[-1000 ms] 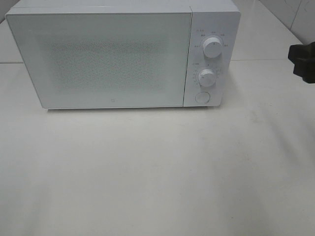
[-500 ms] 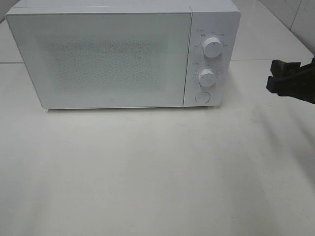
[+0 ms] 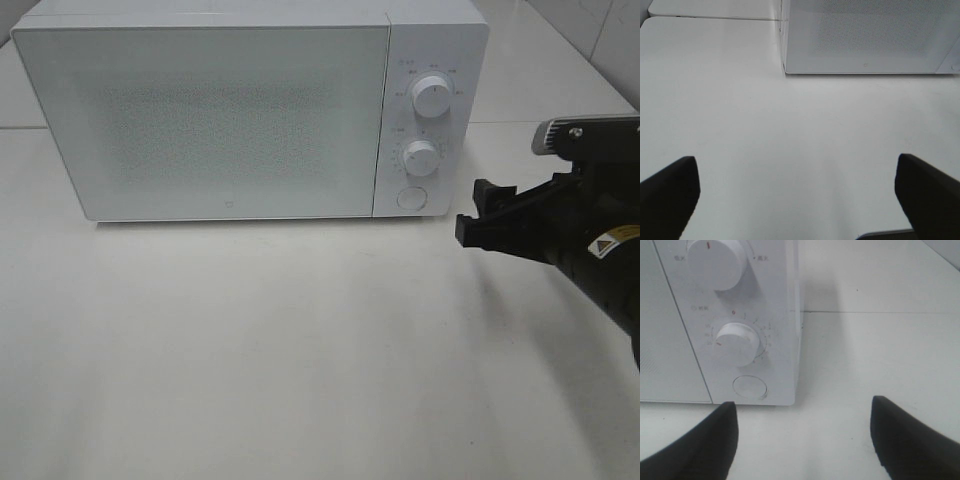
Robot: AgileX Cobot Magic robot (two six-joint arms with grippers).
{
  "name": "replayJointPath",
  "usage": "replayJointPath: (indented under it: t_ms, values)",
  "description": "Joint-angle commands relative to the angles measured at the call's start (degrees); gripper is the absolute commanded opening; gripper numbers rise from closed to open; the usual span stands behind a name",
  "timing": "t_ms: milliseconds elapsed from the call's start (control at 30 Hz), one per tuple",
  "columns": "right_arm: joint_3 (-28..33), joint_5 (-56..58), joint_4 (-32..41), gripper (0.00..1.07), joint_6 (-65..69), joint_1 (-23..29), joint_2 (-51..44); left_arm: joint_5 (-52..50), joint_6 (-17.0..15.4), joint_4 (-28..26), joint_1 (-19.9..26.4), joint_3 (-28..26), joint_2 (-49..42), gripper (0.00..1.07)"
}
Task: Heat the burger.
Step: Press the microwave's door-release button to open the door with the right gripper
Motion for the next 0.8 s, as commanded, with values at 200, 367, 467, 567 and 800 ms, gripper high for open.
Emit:
replayJointPath:
  t_ms: [200, 367, 467, 567, 800]
  values:
    - [-3.44, -1.32, 5.27, 0.71, -0.40, 6.53, 3.61, -0.74, 0.00, -0.46, 0.11, 0.06, -0.97, 0.98]
    - [-3.78, -1.09, 5.39, 0.69, 5.39, 7.39, 3.78, -0.74, 0.00, -0.46, 0.11, 0.06, -0.97, 0.98]
    - [-3.78, -1.03, 5.39, 0.63, 14.55, 7.39, 3.78, -0.74, 0.00, -0.46, 0.11, 0.06, -0.97, 0.98]
    - [-3.78, -1.03, 4.87, 0.55, 26.59, 7.39, 3.78, -0.74, 0.00, -0.46, 0.11, 0.06, -0.97, 0.98]
    - [-3.78, -1.03, 2.81, 0.24, 56.67, 7.39, 3.78, -0.74, 0.00, -0.46, 0.11, 0.06, -0.97, 0.98]
